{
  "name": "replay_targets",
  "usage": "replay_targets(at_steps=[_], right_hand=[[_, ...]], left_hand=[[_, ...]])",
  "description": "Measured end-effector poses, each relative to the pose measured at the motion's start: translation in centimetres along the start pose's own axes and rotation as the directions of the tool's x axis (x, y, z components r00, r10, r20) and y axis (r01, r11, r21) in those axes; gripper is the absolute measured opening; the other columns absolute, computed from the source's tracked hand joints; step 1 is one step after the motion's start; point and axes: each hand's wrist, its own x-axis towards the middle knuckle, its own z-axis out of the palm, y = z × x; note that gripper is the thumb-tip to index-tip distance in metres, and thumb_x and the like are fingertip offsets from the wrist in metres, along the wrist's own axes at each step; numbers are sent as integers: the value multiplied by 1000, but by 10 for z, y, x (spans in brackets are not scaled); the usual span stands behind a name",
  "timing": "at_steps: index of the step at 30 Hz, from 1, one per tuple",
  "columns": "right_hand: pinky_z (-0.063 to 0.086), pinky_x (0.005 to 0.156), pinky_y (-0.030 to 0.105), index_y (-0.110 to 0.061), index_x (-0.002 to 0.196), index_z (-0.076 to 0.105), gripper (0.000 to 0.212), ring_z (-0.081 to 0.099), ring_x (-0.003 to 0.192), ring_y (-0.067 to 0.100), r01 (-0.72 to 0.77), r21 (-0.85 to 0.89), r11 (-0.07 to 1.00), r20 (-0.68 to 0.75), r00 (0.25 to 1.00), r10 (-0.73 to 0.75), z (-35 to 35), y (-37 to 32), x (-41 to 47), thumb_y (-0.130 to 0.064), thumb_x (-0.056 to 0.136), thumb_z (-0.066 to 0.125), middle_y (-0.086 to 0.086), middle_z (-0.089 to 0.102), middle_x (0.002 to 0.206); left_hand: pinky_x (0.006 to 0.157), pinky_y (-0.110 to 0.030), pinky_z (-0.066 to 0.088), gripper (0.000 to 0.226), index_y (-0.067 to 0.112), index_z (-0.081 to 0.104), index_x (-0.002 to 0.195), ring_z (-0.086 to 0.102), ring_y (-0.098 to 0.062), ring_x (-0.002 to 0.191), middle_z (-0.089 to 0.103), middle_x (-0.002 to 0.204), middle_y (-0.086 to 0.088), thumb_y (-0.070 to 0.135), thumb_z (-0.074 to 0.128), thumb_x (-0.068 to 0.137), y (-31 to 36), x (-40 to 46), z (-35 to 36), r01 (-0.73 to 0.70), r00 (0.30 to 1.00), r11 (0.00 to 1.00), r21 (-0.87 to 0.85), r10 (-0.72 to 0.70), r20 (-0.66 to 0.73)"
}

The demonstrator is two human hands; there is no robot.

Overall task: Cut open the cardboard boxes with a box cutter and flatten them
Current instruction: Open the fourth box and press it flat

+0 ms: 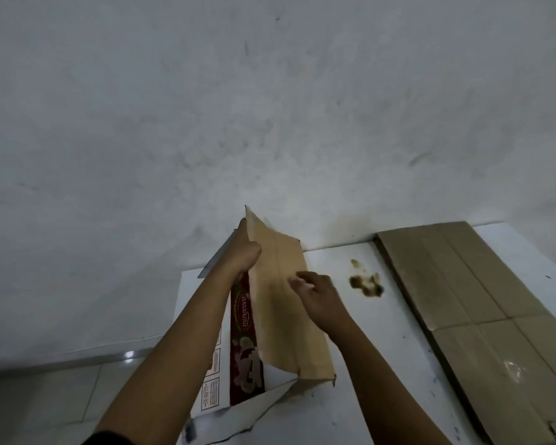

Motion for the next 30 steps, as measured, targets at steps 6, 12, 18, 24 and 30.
replay_targets(at_steps=[6,12,18,24,30], right_hand=[[51,92,46,-14,141,49,89,58,119,34,-598,379,706,389,795,465,-6,88,25,-80,82,49,14,58,135],[48,101,56,-19,132,56,102,61,119,37,-639,385,666,481,755,447,4,141,40,-95,63,53,16,63,130],[47,104,53,-7,119,66,76,65,109,33,-472,498,727,292,881,371,-25,118,35,-66,73,74,13,69,119],[58,86,51,-2,95,63,41,71,90,30,-192,338,921,111,980,164,-57,74,34,-38,84,77,12,73,99],[60,82,44,-21,108,59,23,70,97,20,61,377,924,161,978,-130,-59,13,7,-42,97,60,2,70,110]], left_hand=[[85,-28,51,70,24,38,144,57,-10,109,57,124,4,-6,34,81,2,-5,7,-12,999,1000,5,12,-52],[86,-29,51,64,26,43,136,56,-14,111,56,119,7,-7,32,83,18,-5,17,-11,998,1000,-26,10,-66],[85,-20,43,77,26,11,158,47,-20,131,36,155,0,-1,37,91,20,0,5,1,993,994,108,12,-121],[110,-33,31,80,28,1,159,18,-26,151,3,167,-4,14,50,98,14,-8,19,-10,974,947,320,82,-212],[116,-56,31,58,38,52,134,10,-21,152,23,162,4,70,54,86,4,-8,30,-157,932,864,479,290,-217]])
